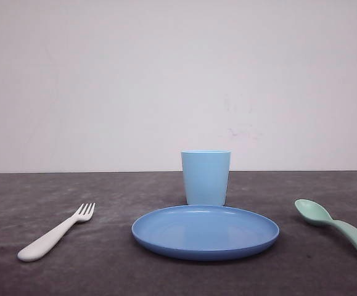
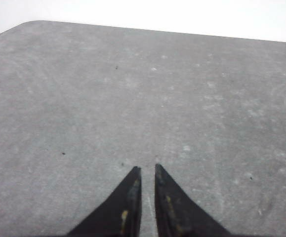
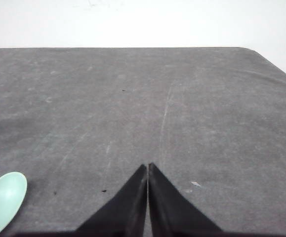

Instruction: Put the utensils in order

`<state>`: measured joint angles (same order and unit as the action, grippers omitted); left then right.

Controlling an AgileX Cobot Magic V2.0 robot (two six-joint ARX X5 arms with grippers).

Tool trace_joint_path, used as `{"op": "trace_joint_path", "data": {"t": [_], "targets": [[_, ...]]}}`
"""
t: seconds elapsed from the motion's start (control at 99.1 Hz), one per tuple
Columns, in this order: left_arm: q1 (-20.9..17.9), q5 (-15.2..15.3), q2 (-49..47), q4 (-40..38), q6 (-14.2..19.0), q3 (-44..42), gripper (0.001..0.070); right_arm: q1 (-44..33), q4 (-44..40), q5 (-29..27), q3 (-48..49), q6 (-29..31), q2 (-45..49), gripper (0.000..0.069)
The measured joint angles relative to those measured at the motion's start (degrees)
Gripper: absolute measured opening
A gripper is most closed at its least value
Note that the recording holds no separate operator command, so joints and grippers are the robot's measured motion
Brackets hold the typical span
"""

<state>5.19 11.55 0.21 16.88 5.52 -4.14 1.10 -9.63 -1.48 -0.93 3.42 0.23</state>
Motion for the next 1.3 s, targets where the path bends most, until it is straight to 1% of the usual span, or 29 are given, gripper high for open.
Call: {"op": "trace_joint_path", "data": {"t": [0.495, 0.525, 0.575, 0.656, 0.737, 0.818, 0.929, 1.09, 1.191, 1.302], "targets": [[0.0, 0.0, 0.0, -0.8, 0.2, 0.2, 0.0025, 0.0, 0.2, 0.0, 0.0, 0.0, 0.0, 0.0004], [0.0, -0.2, 0.0, -1.4, 1.0, 0.3, 0.0025, 0.0, 0.8, 0.0, 0.0, 0.0, 0.0, 0.0004], [0.0, -1.1, 0.0, -2.2, 3.4, 0.6, 0.0025, 0.0, 2.1, 0.5, 0.1, 0.3, 0.0, 0.0004], [0.0, -2.3, 0.0, -2.6, 9.2, 0.7, 0.0025, 0.0, 4.6, 1.8, 0.1, 1.2, 0.0, 0.0004], [0.0, -2.5, 0.0, -2.6, 14.9, 0.7, 0.0025, 0.0, 6.9, 2.8, 0.1, 1.6, 0.0, 0.0004], [0.0, -2.5, 0.0, -2.6, 17.9, 0.7, 0.0025, 0.0, 8.9, 3.5, 0.1, 1.7, 0.0, 0.0004], [0.0, -2.5, 0.0, -2.6, 19.5, 0.7, 0.0025, 0.0, 10.4, 5.2, 0.1, 3.5, 0.0, 0.0004], [0.0, -2.5, 0.0, -2.5, 20.0, 0.7, 0.0025, 0.0, 9.9, 11.0, 0.1, 11.1, 0.0, 0.0004], [0.0, -2.5, 0.0, -2.5, 20.1, 0.7, 0.0025, 0.0, 9.1, 11.9, 0.1, 14.4, 0.0, 0.0004], [0.0, -2.8, 0.0, -2.5, 20.2, 0.7, 0.0025, 0.0, 9.0, 12.0, 0.1, 15.8, 0.0, 0.0004]]}}
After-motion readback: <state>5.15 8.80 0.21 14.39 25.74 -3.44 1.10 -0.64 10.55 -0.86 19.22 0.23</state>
